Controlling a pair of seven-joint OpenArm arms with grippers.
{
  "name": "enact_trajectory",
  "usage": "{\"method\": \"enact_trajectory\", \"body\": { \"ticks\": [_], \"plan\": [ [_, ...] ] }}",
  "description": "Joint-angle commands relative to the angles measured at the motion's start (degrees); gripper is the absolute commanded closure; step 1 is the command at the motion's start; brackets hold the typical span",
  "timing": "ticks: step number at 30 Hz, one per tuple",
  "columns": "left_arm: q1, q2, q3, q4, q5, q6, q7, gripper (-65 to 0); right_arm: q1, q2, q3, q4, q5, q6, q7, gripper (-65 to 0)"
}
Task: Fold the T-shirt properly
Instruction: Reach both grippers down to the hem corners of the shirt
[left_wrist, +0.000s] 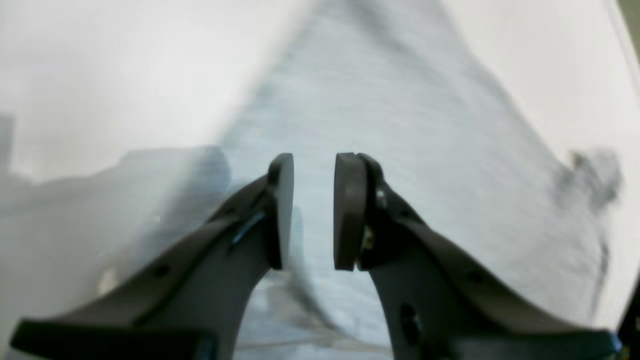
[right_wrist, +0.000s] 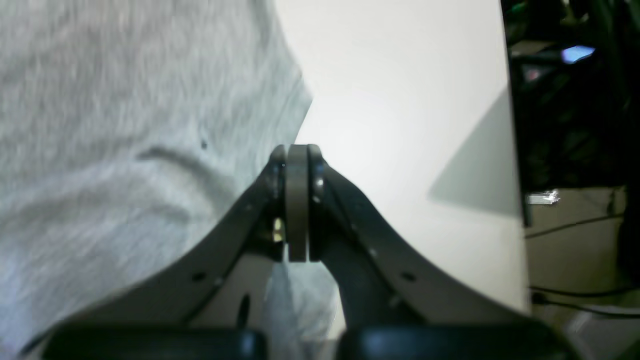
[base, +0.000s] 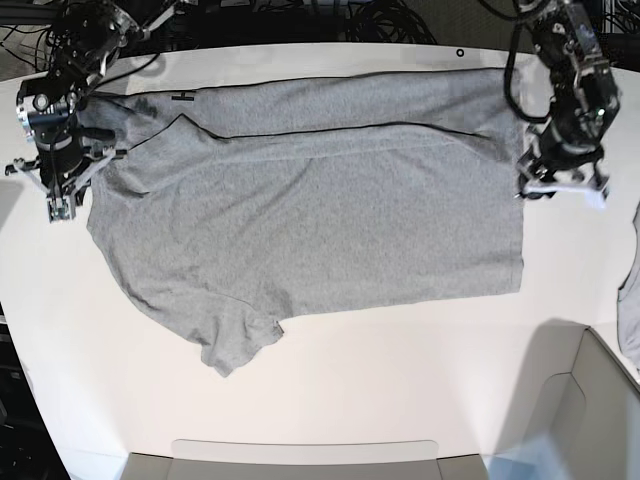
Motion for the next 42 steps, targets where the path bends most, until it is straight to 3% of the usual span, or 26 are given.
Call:
{"method": "enact_trajectory", "body": {
  "ticks": [1, 4, 7, 11, 21, 29, 31, 38, 42],
  "plan": [
    [-1.75, -0.74, 0.72, 0.87, -0.02, 0.25, -0.46, -15.0, 2.94, 0.77, -0.36, 0.13, -1.15, 0.65, 1.13, -4.8],
    [-4.66, -0.74, 3.62, 0.87, -0.02, 0.69, -0.46, -15.0, 8.57, 0.77, -0.53, -3.13, -5.02, 0.65, 1.13, -13.1],
    [-6.33, -0.74, 5.47, 0.52, -0.02, 3.85, -0.46, -15.0, 13.58, 0.77, -0.53, -7.78, -7.57, 0.65, 1.48, -17.3],
    [-9.58, -0.74, 7.58, -3.26, 0.07, 5.26, -0.98, -15.0, 19.64, 1.21, -2.29, -16.40, -10.38, 0.65, 1.57, -17.3],
    [-24.08, -1.09, 14.26, -26.65, 0.07, 5.26, -3.62, -15.0, 29.58, 2.79, -9.15, -41.37, -11.26, 0.65, 1.66, -17.3],
    [-24.70, -2.85, 22.08, -36.14, 0.33, 5.35, -6.87, -15.0, 26.06, 3.84, -12.67, -45.50, -11.26, 0.65, 1.39, -17.3],
    [-23.47, -3.03, 23.14, -36.14, 1.74, 5.35, -6.35, -14.3, 25.01, 5.60, -12.67, -45.50, -11.26, 0.65, 1.13, -17.3],
    [-15.82, -3.38, 23.31, -34.73, 6.04, 5.08, -2.39, -2.4, 17.62, 9.21, -12.58, -42.86, -11.26, 0.65, 1.13, -17.3],
    [-9.58, -6.28, 23.31, -29.55, 5.87, 5.08, -2.39, -0.9, 12.70, 9.47, -12.14, -36.44, -11.26, 0.65, 1.04, -17.3]
  ]
}}
